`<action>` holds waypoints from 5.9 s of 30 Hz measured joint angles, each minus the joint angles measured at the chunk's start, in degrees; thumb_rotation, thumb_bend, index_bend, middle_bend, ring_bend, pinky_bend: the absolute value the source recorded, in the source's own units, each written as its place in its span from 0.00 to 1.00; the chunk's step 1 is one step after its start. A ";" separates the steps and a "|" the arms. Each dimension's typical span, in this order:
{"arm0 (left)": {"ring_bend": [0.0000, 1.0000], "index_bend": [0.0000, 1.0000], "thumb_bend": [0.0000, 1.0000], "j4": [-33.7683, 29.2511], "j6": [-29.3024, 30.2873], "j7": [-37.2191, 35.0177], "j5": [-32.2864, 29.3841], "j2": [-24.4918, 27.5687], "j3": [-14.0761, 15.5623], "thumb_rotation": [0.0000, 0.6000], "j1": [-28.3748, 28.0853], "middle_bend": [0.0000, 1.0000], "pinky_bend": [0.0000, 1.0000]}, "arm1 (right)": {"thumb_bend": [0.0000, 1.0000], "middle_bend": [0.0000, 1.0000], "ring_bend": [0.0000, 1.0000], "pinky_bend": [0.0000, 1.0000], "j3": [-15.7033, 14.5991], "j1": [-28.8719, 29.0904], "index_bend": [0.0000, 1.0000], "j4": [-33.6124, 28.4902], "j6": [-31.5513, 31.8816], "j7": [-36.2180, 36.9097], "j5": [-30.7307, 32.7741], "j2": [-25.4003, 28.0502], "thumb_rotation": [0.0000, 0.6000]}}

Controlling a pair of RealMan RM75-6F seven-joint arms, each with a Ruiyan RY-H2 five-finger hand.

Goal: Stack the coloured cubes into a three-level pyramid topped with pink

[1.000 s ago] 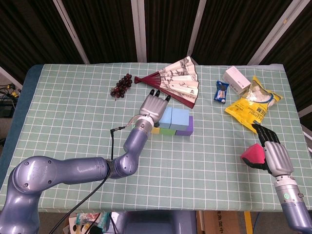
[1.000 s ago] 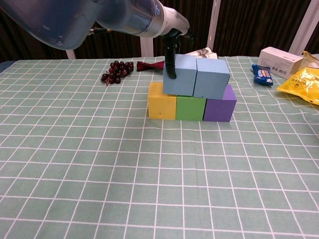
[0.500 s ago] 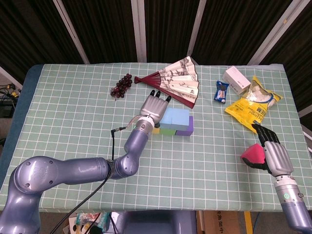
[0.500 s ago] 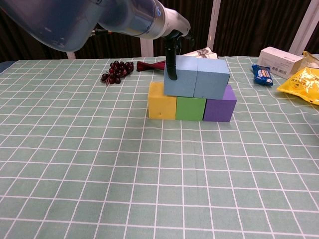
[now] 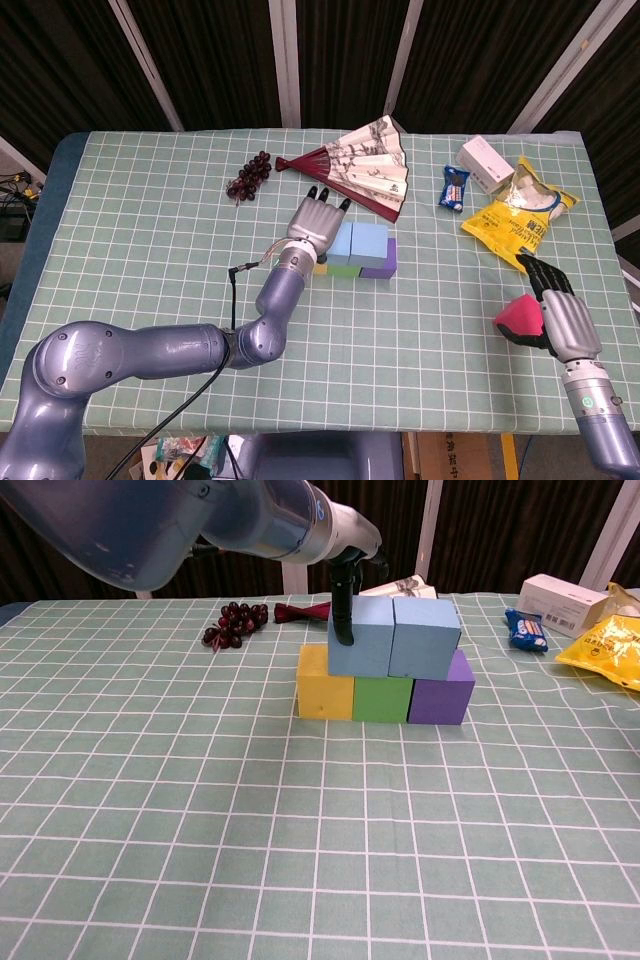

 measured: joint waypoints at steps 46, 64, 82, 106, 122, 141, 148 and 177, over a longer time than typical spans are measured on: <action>0.00 0.00 0.12 -7.84 5.71 -4.53 4.21 4.32 -2.42 1.00 3.71 0.11 0.00 | 0.24 0.08 0.00 0.00 0.06 -0.16 0.00 -0.27 0.62 0.17 -0.64 0.25 1.00; 0.00 0.00 0.12 -38.13 27.74 -22.92 29.62 15.81 2.00 1.00 24.17 0.10 0.00 | 0.24 0.08 0.00 0.00 -0.41 -0.10 0.00 -2.02 0.68 -4.19 0.49 1.14 1.00; 0.00 0.00 0.12 -45.37 44.43 -31.98 64.94 21.77 24.20 1.00 50.40 0.10 0.00 | 0.23 0.03 0.00 0.00 -2.82 0.38 0.00 -0.93 -0.08 -14.10 3.16 -2.10 1.00; 0.00 0.00 0.12 -44.37 40.96 -36.60 73.69 25.85 19.74 1.00 59.49 0.10 0.00 | 0.24 0.00 0.00 0.00 -0.42 6.19 0.00 13.17 -2.86 -27.76 22.92 -17.18 1.00; 0.00 0.00 0.12 -45.12 37.31 -35.85 74.29 25.89 17.11 1.00 61.88 0.10 0.00 | 0.24 0.10 0.00 0.00 1.46 6.95 0.00 17.95 -2.79 -32.26 30.74 -15.95 1.00; 0.00 0.00 0.12 -45.88 34.13 -36.17 74.90 26.28 14.19 1.00 64.20 0.10 0.00 | 0.24 0.35 0.13 0.00 0.94 7.72 0.00 17.99 -4.84 -33.62 33.38 -14.58 1.00; 0.00 0.00 0.12 -45.98 33.28 -36.16 75.08 26.36 13.41 1.00 64.81 0.10 0.00 | 0.24 0.46 0.24 0.00 0.72 7.60 0.02 18.17 -4.85 -32.63 32.19 -14.50 1.00; 0.00 0.00 0.12 -45.99 29.52 -35.98 73.86 27.70 10.97 1.00 66.05 0.10 0.00 | 0.24 0.47 0.24 0.00 15.30 23.21 0.02 -11.03 -1.59 -43.80 40.27 3.84 1.00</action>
